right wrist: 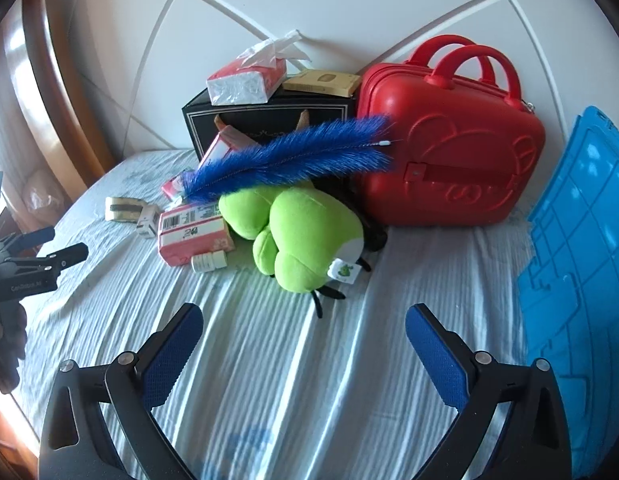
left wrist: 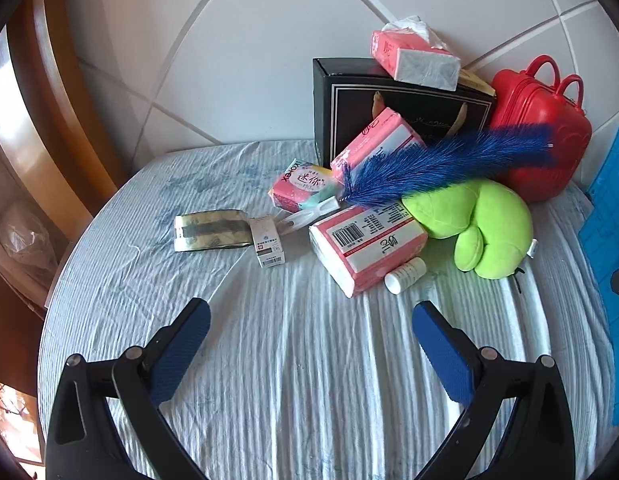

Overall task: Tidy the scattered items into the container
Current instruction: 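Move both grippers back from the bin toward the items on the bed, then grasp the pink-and-white tissue pack with the left gripper while the right grasps the green frog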

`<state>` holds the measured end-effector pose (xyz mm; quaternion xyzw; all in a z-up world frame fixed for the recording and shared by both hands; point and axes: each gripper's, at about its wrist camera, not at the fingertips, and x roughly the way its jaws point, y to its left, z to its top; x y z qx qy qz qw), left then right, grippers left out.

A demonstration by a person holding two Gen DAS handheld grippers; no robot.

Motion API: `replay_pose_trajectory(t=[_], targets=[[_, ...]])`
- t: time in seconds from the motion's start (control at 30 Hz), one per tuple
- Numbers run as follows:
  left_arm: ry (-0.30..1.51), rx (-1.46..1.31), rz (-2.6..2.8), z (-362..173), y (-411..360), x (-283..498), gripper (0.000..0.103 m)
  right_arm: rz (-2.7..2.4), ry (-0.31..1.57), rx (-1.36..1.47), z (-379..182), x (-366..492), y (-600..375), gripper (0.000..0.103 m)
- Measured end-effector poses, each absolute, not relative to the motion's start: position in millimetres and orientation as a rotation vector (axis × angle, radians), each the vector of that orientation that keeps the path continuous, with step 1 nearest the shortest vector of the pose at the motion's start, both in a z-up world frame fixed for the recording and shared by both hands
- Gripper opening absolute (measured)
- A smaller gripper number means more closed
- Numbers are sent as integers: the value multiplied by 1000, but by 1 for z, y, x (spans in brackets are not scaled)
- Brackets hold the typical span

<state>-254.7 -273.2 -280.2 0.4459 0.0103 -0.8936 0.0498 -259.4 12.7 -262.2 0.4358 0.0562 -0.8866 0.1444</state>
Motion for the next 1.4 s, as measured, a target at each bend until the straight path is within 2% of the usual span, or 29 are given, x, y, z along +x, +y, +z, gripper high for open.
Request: replay_pose_trajectory(t=[0.4,0.6,0.83,1.27,1.33,1.4], targets=[[91,1404,-2769,-348,-239,-342,102,-2505,423,1249,-338,-352,-30,103],[-273,1427,-2841,-366,-224,-366,101,-2490,448,1266,-355,-372,-25,103],[-522,1606,-2957,-385,-224,-386,101,-2421,523,1274,-373,-390,-34,103],[-469,1573,-2894,-401,-206,-406,103,-2406,536,1379,-401,-424,-46,103],[-433,1542,-2894,-401,-205,-400,101,-2410,542,1386,-400,-419,-47,93],[-400,1515,-2897,-399,-204,-390,97,-2422,532,1381,-395,-411,-45,78]])
